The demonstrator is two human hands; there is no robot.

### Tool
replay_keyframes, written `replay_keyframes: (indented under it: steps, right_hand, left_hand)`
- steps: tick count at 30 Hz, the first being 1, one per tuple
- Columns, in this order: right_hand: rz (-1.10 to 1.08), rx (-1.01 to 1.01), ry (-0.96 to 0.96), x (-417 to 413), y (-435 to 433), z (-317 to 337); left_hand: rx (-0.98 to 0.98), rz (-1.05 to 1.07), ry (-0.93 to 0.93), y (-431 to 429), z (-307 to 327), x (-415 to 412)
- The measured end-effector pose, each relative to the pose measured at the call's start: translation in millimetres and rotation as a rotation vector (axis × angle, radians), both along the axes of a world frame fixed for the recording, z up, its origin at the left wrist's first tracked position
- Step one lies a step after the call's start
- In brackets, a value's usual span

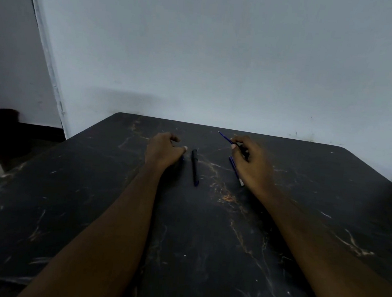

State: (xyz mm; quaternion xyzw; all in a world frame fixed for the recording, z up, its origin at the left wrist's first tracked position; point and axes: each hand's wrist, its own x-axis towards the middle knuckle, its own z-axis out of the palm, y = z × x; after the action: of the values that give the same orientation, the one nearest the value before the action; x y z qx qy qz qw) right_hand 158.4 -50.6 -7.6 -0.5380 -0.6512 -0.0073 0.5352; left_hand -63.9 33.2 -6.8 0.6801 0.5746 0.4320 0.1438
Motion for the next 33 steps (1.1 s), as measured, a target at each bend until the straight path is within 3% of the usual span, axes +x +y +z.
replay_keyframes:
  steps: [6, 12, 17, 33]
  right_hand:
    - [0.013, -0.021, 0.015, 1.5, 2.2, -1.2]
    - [0.018, -0.02, 0.056, 2.2, 3.3, -2.8]
    - [0.01, -0.008, 0.056, 3.3, 4.6, -3.2]
    - [0.019, 0.027, 0.03, 3.6, 7.8, -5.5]
  left_hand:
    - [-0.024, 0.0, -0.051, 0.0, 1.6, -0.9]
    - [-0.118, -0.065, 0.04, -3.8, 1.6, 2.2]
    - [-0.107, -0.047, -0.041, -4.9, 2.4, 3.2]
    - [-0.081, -0.06, -0.026, -7.5, 4.7, 1.4]
